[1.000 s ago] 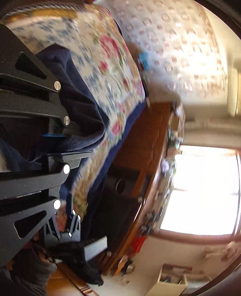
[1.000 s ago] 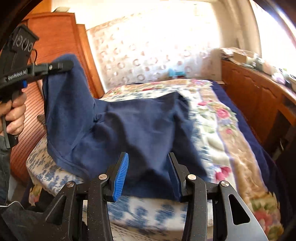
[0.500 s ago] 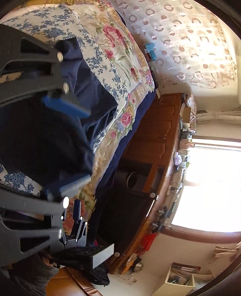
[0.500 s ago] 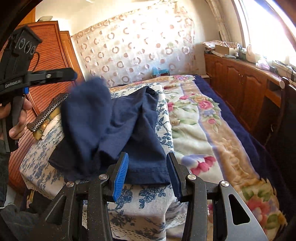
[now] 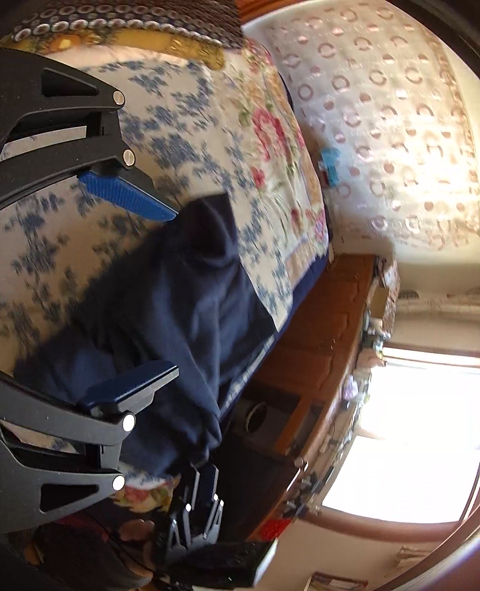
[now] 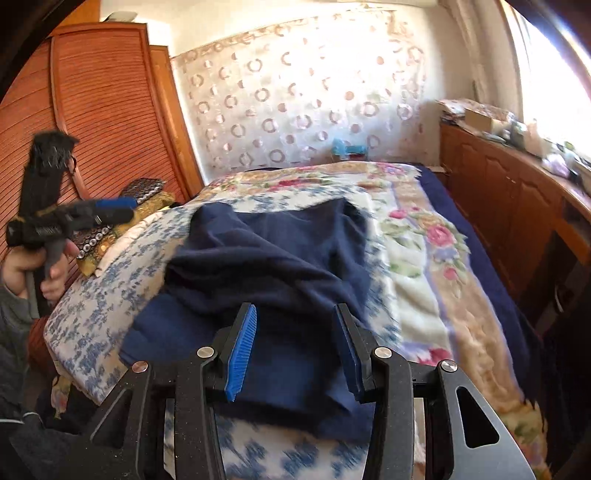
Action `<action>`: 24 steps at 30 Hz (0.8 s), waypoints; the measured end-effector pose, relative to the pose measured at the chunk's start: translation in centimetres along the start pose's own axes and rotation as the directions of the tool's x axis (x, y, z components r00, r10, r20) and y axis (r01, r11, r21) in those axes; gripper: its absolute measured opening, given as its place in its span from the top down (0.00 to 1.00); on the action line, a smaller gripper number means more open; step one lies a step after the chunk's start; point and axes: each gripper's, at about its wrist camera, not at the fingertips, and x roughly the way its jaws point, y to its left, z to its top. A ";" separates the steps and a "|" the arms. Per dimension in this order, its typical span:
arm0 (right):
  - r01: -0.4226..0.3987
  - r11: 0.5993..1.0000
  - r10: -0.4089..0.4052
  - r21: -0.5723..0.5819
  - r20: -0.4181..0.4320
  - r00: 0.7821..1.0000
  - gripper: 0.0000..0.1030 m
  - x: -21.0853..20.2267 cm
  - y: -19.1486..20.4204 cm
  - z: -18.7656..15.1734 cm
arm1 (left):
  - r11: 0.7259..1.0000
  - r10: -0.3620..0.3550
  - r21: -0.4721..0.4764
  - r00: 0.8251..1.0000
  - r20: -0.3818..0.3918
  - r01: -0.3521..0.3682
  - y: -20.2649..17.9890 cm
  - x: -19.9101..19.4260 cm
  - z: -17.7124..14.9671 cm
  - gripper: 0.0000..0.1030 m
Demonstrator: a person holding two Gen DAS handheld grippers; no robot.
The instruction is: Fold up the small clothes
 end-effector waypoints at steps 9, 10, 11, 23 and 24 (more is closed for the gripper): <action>-0.125 0.984 0.114 -0.129 -0.085 0.990 0.57 8.0 6.1 4.0 | 0.997 0.077 -0.024 0.997 0.013 -0.076 4.3 -0.3 -3.1 0.24; -0.133 0.981 0.120 -0.141 -0.096 0.988 0.57 8.8 6.7 4.4 | 0.996 0.083 -0.019 0.996 0.016 -0.083 4.6 -0.4 -3.3 0.24; -0.142 0.978 0.126 -0.153 -0.107 0.986 0.57 9.7 7.2 4.7 | 0.996 0.087 -0.015 0.996 0.018 -0.087 4.7 -0.4 -3.5 0.24; -0.144 0.965 0.085 -0.220 -0.258 0.962 0.48 16.9 9.1 5.8 | 0.995 0.100 0.011 0.995 0.023 -0.100 6.1 0.1 -4.3 0.24; -0.142 0.965 0.079 -0.223 -0.268 0.960 0.48 17.2 9.0 5.7 | 0.995 0.099 0.009 0.995 0.023 -0.099 6.2 0.2 -4.3 0.24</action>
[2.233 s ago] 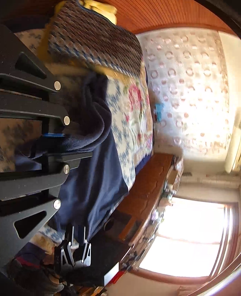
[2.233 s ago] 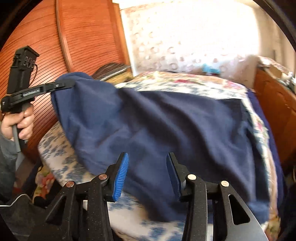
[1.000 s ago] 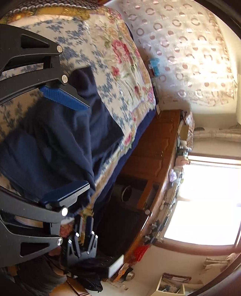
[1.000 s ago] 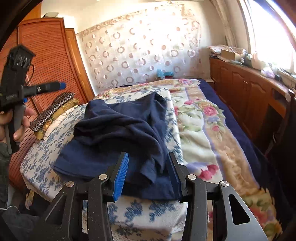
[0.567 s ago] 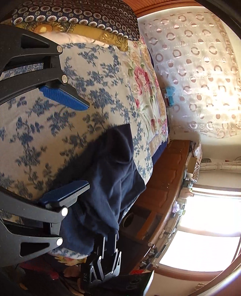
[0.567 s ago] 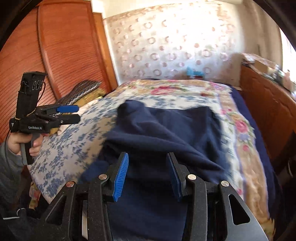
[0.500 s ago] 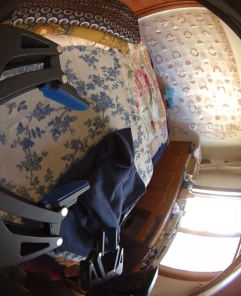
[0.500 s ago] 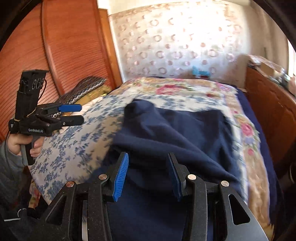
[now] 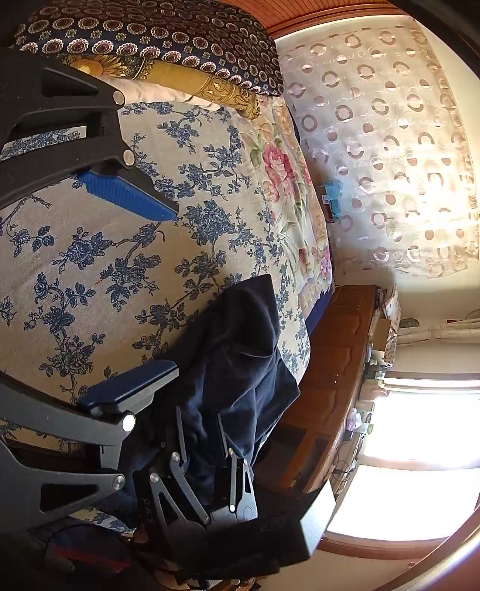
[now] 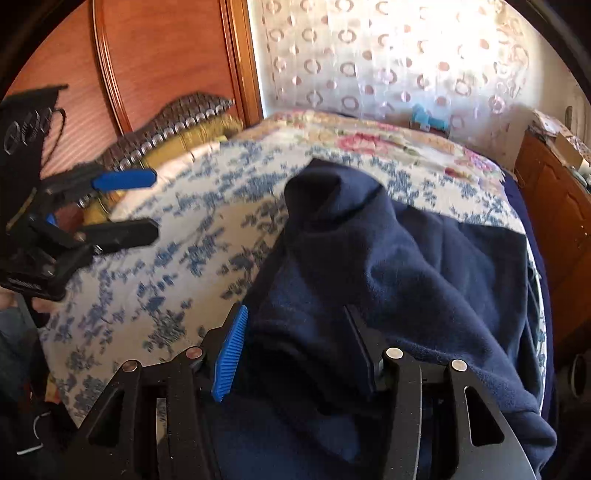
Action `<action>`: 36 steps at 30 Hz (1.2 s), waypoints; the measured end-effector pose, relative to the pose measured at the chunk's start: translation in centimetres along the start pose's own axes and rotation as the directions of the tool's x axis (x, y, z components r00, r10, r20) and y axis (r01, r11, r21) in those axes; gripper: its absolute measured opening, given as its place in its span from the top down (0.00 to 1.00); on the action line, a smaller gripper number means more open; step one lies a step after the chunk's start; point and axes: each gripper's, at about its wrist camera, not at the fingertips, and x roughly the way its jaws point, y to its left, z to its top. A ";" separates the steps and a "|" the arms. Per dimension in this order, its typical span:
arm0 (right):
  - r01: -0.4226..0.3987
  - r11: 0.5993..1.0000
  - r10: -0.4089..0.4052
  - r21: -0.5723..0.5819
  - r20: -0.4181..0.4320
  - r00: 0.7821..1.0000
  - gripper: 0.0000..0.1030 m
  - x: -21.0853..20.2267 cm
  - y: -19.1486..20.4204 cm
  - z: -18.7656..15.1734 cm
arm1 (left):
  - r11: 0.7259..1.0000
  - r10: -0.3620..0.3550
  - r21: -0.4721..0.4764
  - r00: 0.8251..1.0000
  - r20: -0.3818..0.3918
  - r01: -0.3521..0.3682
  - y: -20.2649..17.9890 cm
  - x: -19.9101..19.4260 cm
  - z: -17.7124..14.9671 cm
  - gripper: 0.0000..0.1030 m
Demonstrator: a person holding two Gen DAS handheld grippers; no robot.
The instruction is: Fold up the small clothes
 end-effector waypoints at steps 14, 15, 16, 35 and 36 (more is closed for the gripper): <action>-0.018 0.998 0.013 0.060 0.081 0.997 0.90 -3.8 -3.7 1.7 | 0.999 -0.032 -0.027 0.999 -0.017 0.031 0.5 1.3 -0.2 0.24; -0.006 0.998 0.000 0.069 0.097 0.995 0.90 -4.6 -4.8 2.1 | 0.999 -0.033 -0.027 0.999 -0.020 0.033 0.5 1.4 -0.2 0.24; 0.009 0.997 -0.017 0.081 0.109 0.994 0.90 -5.3 -6.0 2.6 | 0.999 -0.035 -0.025 0.999 -0.023 0.034 0.3 1.5 -0.1 0.24; 0.270 0.929 -0.274 0.253 -0.020 0.961 0.60 -1.3 -20.4 8.1 | 0.999 -0.043 0.001 0.995 -0.093 0.043 -1.7 4.2 0.4 0.24; 0.267 0.925 -0.274 0.269 -0.014 0.962 0.58 -1.6 -20.8 8.1 | 0.999 -0.048 -0.005 0.994 -0.094 0.047 -1.7 4.4 0.5 0.24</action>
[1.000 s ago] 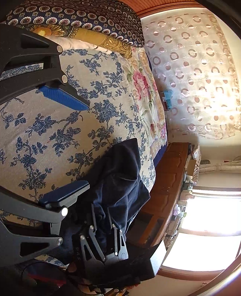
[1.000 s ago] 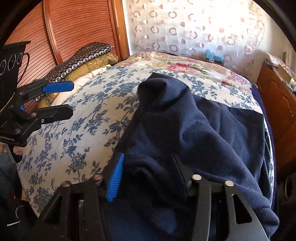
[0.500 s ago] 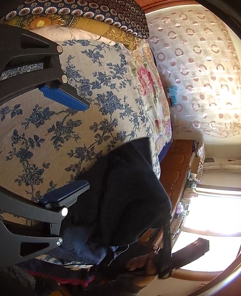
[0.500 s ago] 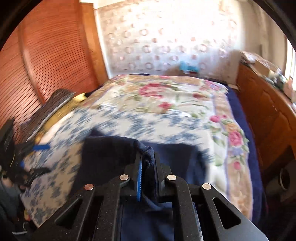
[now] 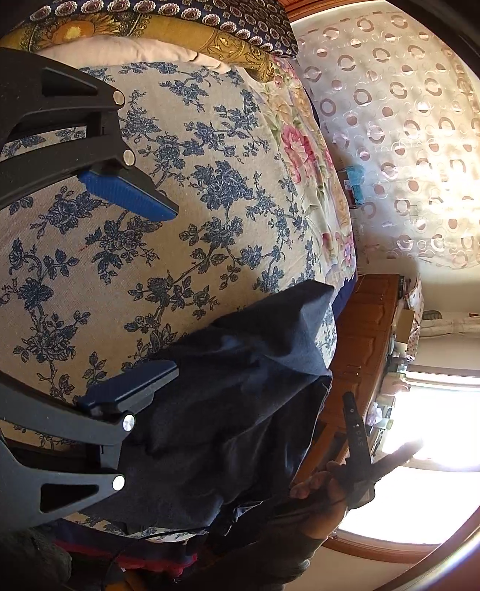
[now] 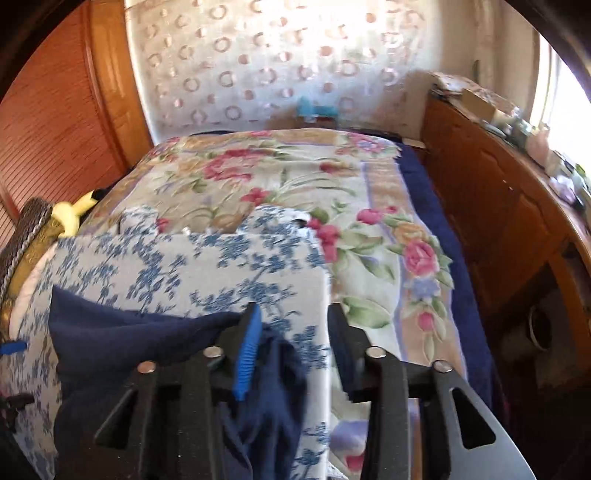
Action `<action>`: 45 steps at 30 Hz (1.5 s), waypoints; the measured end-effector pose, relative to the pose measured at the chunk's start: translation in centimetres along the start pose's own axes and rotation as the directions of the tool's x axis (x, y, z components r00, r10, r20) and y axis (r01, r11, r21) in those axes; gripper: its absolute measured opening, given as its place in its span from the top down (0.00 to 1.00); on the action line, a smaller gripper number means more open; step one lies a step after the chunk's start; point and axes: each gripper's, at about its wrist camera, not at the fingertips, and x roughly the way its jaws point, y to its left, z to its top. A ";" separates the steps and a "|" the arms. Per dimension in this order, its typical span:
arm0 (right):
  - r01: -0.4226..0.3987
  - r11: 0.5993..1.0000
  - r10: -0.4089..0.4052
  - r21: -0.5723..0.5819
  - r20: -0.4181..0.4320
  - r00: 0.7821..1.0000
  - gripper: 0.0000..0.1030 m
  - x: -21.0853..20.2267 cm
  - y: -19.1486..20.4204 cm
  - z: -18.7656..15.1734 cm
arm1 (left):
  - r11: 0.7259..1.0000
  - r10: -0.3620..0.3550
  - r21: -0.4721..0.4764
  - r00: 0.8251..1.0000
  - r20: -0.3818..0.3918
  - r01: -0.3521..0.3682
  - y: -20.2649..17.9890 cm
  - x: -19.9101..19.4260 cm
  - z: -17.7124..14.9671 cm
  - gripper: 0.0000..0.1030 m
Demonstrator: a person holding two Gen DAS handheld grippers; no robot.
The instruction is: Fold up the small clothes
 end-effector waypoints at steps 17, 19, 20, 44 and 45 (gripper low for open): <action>-0.170 0.982 0.162 -0.079 -0.102 0.982 0.90 0.4 2.4 -4.8 | 0.998 -0.029 -0.057 0.999 -0.028 0.027 1.7 8.4 9.4 0.42; -0.165 0.984 0.163 -0.060 -0.042 0.986 0.91 -0.8 1.3 -4.9 | 0.998 -0.023 -0.060 0.998 -0.051 0.020 1.9 9.8 9.7 0.42; -0.158 0.987 0.158 -0.036 -0.014 0.987 0.91 -1.2 0.5 -4.8 | 0.998 -0.016 -0.061 0.998 -0.059 0.013 2.0 10.3 9.8 0.42; -0.069 0.997 0.070 -0.020 0.082 0.994 0.54 -9.9 0.2 -12.8 | 0.997 -0.065 -0.029 0.998 0.009 0.065 -0.6 3.2 5.8 0.20; -0.062 0.998 0.063 -0.020 0.081 0.995 0.53 -10.4 0.3 -13.7 | 0.997 -0.069 -0.022 0.998 0.001 0.069 -1.2 2.8 4.9 0.20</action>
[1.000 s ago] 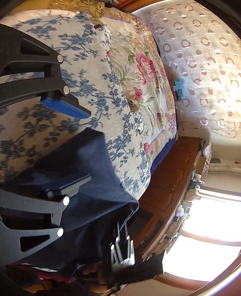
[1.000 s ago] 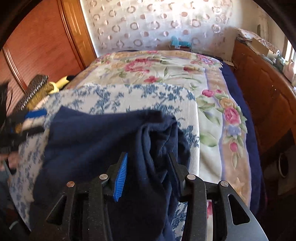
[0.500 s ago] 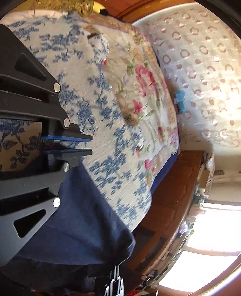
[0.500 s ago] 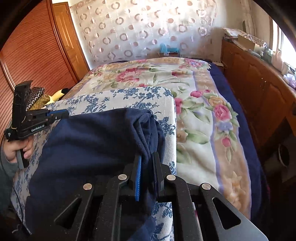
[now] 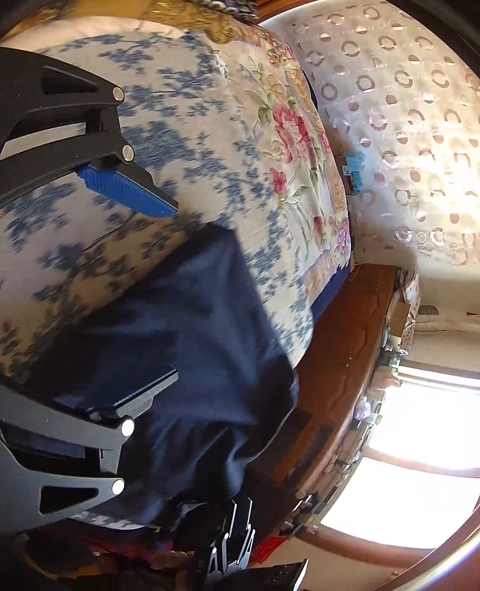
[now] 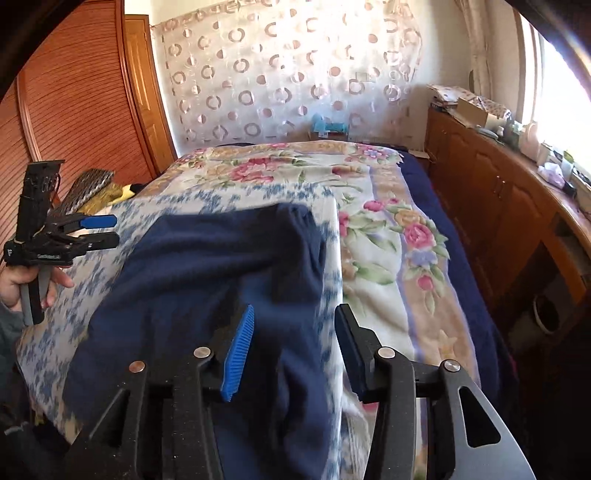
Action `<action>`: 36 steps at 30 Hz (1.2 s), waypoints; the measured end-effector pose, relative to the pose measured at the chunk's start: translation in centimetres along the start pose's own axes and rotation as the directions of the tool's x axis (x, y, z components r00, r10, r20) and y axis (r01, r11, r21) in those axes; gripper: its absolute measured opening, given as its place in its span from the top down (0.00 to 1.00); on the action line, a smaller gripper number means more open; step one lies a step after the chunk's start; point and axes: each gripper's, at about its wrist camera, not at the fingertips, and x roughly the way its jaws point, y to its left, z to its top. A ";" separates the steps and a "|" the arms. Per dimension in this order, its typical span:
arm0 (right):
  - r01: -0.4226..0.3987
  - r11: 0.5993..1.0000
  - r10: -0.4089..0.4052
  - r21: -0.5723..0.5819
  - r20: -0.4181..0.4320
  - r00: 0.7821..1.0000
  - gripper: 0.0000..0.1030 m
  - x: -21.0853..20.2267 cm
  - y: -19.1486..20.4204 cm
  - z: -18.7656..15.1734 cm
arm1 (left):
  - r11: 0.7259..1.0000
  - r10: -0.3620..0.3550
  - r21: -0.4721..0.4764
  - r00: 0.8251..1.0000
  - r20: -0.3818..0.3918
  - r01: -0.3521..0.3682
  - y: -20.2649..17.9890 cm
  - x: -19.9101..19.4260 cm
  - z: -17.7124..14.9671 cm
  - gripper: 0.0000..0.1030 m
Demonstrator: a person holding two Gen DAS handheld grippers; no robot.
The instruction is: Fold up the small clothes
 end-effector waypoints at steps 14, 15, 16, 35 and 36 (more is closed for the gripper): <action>0.038 0.994 -0.033 0.098 -0.057 0.998 0.53 -3.3 -0.1 -7.9 | 0.995 -0.102 0.013 0.994 -0.043 0.102 -7.6 -4.9 -9.2 0.34; 0.040 0.994 -0.034 0.102 -0.053 0.998 0.53 -3.5 0.0 -8.2 | 0.994 -0.103 0.015 0.993 -0.052 0.104 -8.2 -5.0 -9.7 0.40; 0.037 0.994 -0.032 0.105 -0.048 0.998 0.53 -3.7 0.0 -8.2 | 0.994 -0.104 0.018 0.993 -0.059 0.105 -8.6 -5.1 -10.1 0.43; 0.013 0.987 -0.007 0.158 -0.039 0.999 0.53 -4.3 0.0 -10.2 | 0.993 -0.111 0.027 0.990 -0.083 0.114 -11.5 -5.8 -13.2 0.84; 0.011 0.986 -0.005 0.164 -0.039 0.999 0.53 -4.4 -0.1 -10.2 | 0.993 -0.113 0.022 0.990 -0.084 0.116 -11.5 -5.7 -13.2 0.84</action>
